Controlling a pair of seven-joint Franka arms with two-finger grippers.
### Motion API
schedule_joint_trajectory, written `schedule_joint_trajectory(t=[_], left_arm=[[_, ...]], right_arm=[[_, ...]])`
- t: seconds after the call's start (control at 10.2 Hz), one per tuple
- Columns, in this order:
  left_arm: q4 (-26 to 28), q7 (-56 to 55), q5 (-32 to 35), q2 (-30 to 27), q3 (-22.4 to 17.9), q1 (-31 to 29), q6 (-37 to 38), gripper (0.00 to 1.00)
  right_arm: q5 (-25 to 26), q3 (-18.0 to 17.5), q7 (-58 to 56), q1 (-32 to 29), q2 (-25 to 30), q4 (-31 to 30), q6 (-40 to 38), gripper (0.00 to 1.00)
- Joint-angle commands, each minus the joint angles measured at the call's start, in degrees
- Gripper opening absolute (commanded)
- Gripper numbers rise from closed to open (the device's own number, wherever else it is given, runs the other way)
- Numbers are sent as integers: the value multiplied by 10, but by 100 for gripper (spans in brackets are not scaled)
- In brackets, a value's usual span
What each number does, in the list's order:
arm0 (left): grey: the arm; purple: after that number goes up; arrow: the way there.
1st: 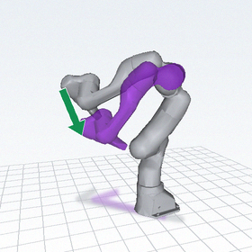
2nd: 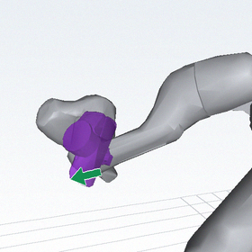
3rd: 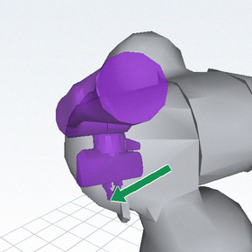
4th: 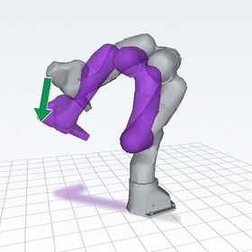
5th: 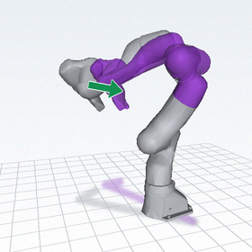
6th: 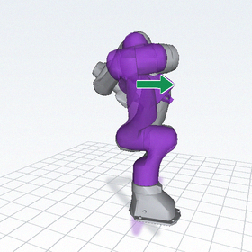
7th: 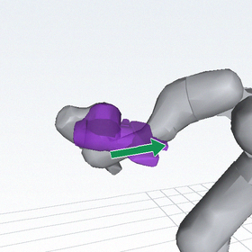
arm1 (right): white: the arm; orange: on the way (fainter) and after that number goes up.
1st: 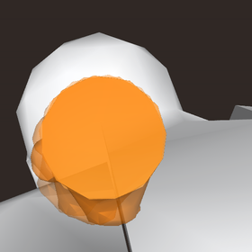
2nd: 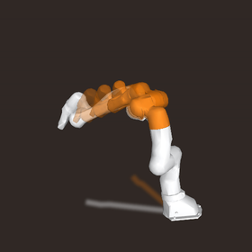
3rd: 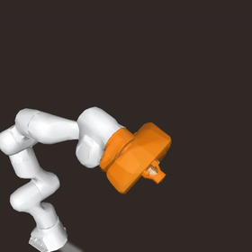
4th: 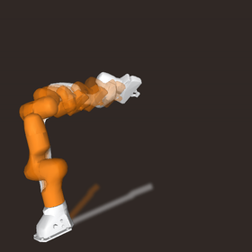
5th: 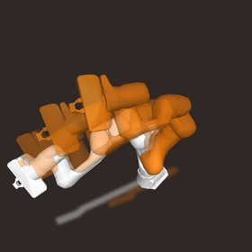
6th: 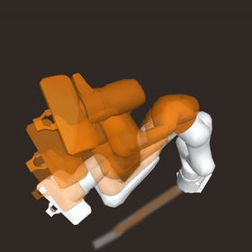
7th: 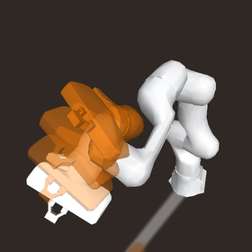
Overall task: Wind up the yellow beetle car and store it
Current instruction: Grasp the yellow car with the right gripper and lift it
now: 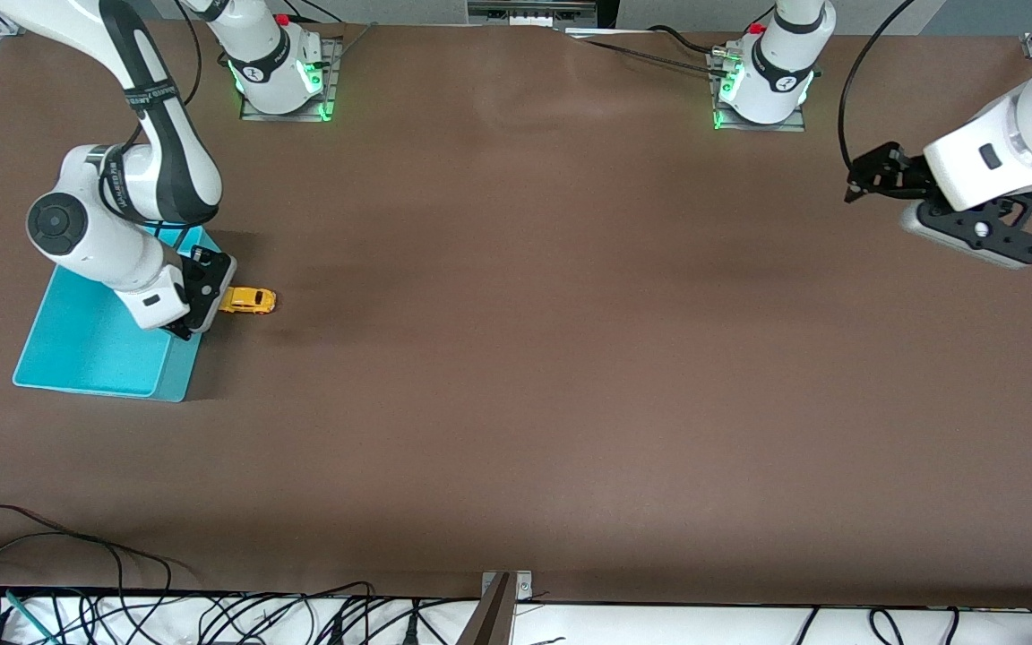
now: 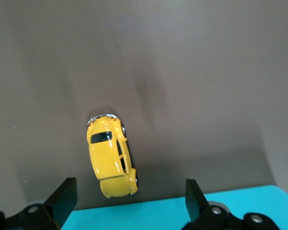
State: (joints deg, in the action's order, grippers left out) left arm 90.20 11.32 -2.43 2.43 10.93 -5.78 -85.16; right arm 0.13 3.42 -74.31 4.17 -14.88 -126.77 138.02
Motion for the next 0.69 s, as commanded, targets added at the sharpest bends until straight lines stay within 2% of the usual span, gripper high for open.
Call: schedule_joint_trajectory(t=[0.0,0.3,0.39,0.59], left_arm=[[65,-31,-1,-64,-35,26,-41,100],[25,-80,0,-58,-34,31,6,100],[22,-81,0,-56,-32,30,6,100],[21,-89,-3,-47,-24,31,5,100]], right_arm=[[5,-1,-19,1,-18,-18,34,100],[5,-3,-21,4,-44,-17,51,100],[5,-4,-29,11,-50,-17,59,95],[5,-4,-31,14,-66,-19,80,65]])
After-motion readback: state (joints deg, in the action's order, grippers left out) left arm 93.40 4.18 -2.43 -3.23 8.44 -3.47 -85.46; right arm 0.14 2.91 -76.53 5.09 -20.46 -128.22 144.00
